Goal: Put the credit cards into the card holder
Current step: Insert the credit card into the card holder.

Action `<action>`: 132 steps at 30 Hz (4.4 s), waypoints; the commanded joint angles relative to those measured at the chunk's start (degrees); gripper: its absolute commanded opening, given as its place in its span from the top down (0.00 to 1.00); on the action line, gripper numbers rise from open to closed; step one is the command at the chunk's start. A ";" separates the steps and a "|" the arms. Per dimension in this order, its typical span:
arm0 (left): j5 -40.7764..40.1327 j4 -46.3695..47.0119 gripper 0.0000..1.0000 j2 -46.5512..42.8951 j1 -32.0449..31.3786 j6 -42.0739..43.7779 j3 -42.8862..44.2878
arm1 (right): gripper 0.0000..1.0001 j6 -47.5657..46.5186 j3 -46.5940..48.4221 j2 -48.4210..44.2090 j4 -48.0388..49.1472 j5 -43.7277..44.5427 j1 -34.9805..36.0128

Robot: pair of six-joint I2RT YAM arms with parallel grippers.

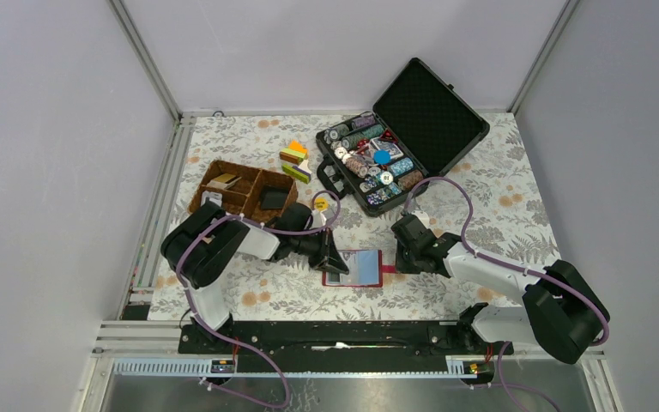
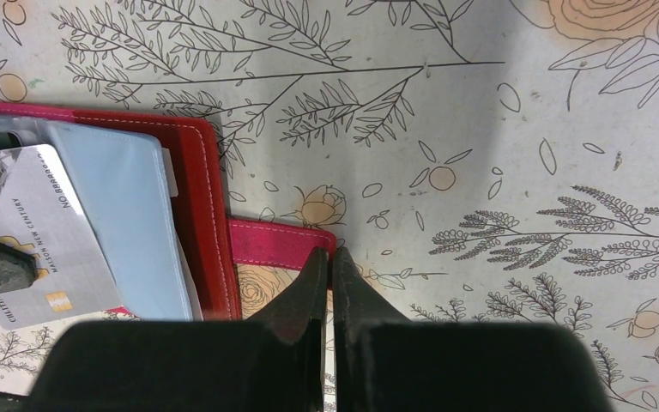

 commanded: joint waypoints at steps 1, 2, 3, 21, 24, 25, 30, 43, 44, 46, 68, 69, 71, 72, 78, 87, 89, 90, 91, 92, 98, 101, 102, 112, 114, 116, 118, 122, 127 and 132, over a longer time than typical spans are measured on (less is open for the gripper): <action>-0.12 2.99 1.00 1.77 0.08 0.44 1.72 | 1.00 -0.42 1.61 0.33 -0.50 2.62 -0.15; -0.19 3.08 1.00 2.02 0.08 0.49 1.73 | 1.00 -0.42 1.57 0.30 -0.46 2.62 -0.09; -0.14 3.16 1.00 2.29 0.09 0.45 1.73 | 1.00 -0.45 1.66 0.25 -0.48 2.63 -0.13; 0.23 6.63 1.00 6.08 0.13 0.14 2.09 | 1.00 -0.63 1.63 1.27 -0.08 2.35 -0.05; 0.51 7.98 1.00 6.72 0.01 -0.63 2.18 | 1.00 -0.63 1.54 1.74 0.53 1.72 -0.02; 0.57 8.46 1.00 6.91 0.00 -0.95 2.21 | 1.00 -0.59 1.46 2.00 0.69 1.59 -0.09; 0.76 9.92 1.00 7.33 -0.18 -1.94 2.15 | 1.00 -0.74 1.51 3.02 1.01 1.23 -0.04; 0.81 18.39 1.00 9.31 -0.73 -7.73 1.70 | 1.00 -0.76 1.59 4.76 1.71 0.18 -0.08; 0.70 18.91 1.00 9.46 -0.85 -8.07 1.58 | 1.00 -0.73 1.49 4.78 1.85 0.09 -0.03; 0.58 19.87 1.00 9.60 -1.05 -8.72 1.50 | 1.00 -0.72 1.52 4.85 1.85 -0.01 -0.08; -1.95 12.77 1.00 10.38 -0.93 -4.74 1.04 | 0.41 0.73 -0.10 -8.63 3.96 -10.76 -2.50; -1.96 12.76 1.00 10.34 -0.97 -4.66 1.03 | 0.41 0.64 -0.88 -8.27 5.07 -12.35 -2.92; -1.93 12.63 1.00 10.22 -0.97 -4.57 0.95 | 0.41 0.61 -2.75 -7.96 7.63 -14.99 -4.09; -1.93 12.62 1.00 10.21 -0.97 -4.57 0.91 | 0.42 0.57 -3.68 -7.75 9.07 -16.76 -4.90; -1.97 12.54 1.00 10.08 -0.97 -4.48 0.81 | 0.43 0.32 -6.47 -6.09 13.45 -21.90 -7.49; -1.95 12.37 1.00 10.03 -0.95 -4.22 0.77 | 0.50 0.33 -10.13 -3.06 20.48 -28.12 -11.02; -1.97 12.20 1.00 10.05 -0.97 -4.06 0.82 | 0.52 1.19 -10.68 -2.67 22.30 -29.67 -11.12; -1.98 12.11 1.00 10.04 -0.93 -4.00 0.74 | 0.54 1.87 -10.83 -2.54 23.34 -30.56 -11.12; -1.85 12.06 1.00 10.00 -0.89 -3.89 0.73 | 0.55 2.47 -11.01 -2.61 24.12 -31.46 -11.15; -1.91 12.06 1.00 9.94 -0.89 -3.87 0.69 | 0.58 3.06 -11.21 -2.82 24.87 -32.33 -11.19; -1.81 12.26 1.00 10.01 -0.55 -3.51 0.37 | 0.72 6.59 -12.69 -5.33 28.40 -34.92 -11.25; -1.73 12.66 1.00 10.03 -0.37 -3.48 0.17 | 0.75 8.34 -13.90 -5.56 31.02 -36.04 -11.25; -1.67 12.74 1.00 10.10 -0.36 -3.51 0.24 | 0.75 8.56 -13.92 -5.38 31.49 -36.32 -11.27; -1.43 13.60 1.00 10.32 -0.20 -3.56 0.13 | 0.70 7.64 -14.73 -4.56 35.69 -39.51 -11.24; -1.41 14.07 1.00 10.42 -0.18 -3.69 -0.04 | 0.69 6.78 -14.80 -4.02 35.03 -38.72 -11.25; -1.39 14.60 1.00 10.40 -0.05 -3.99 -0.12 | 0.69 6.15 -14.81 -3.23 34.42 -38.08 -11.27; -1.48 15.63 1.00 10.50 0.01 -4.51 -0.40 | 0.72 5.92 -14.91 -2.37 34.31 -37.65 -11.25; -1.96 19.08 1.00 10.49 0.16 -6.63 -1.58 | 0.94 5.38 -14.36 -1.51 30.56 -32.77 -11.24; -4.20 25.01 1.00 9.60 0.26 -9.38 -3.77 | 1.00 4.21 -14.41 -1.61 27.09 -28.22 -11.19; -4.69 28.40 1.00 9.59 0.43 -10.80 -4.68 | 1.00 3.75 -14.23 -1.65 26.55 -27.81 -11.24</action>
